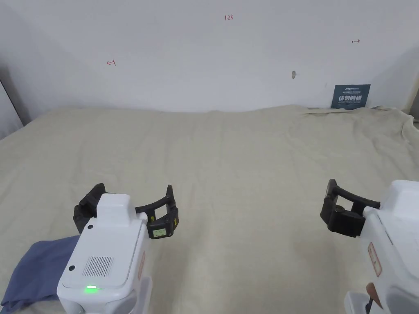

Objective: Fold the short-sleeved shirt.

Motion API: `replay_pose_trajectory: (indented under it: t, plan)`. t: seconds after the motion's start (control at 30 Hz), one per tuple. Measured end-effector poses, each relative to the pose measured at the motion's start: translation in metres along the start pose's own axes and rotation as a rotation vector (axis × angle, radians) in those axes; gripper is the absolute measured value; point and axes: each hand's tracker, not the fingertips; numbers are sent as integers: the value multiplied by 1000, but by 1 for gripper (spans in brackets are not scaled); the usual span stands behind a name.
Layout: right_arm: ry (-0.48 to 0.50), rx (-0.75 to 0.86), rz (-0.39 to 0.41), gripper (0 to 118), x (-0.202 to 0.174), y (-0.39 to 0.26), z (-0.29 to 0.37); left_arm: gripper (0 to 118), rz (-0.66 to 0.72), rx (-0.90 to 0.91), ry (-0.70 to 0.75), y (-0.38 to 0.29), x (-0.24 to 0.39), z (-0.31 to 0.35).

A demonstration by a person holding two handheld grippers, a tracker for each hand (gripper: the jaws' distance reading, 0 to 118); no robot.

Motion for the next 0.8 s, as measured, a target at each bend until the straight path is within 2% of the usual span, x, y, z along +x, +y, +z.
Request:
replay_pose_trajectory:
  t: [0.17, 0.4, 0.8]
  plan:
    - [-6, 4, 35, 117, 0, -3, 0, 118, -3, 5, -4, 1, 0, 1]
    - [0, 14, 5, 117, 3, -3, -1, 118, -3, 9, -1, 2, 1, 3]
    - [8, 23, 7, 117, 5, -1, 0, 118, -12, 8, -2, 2, 3, 3]
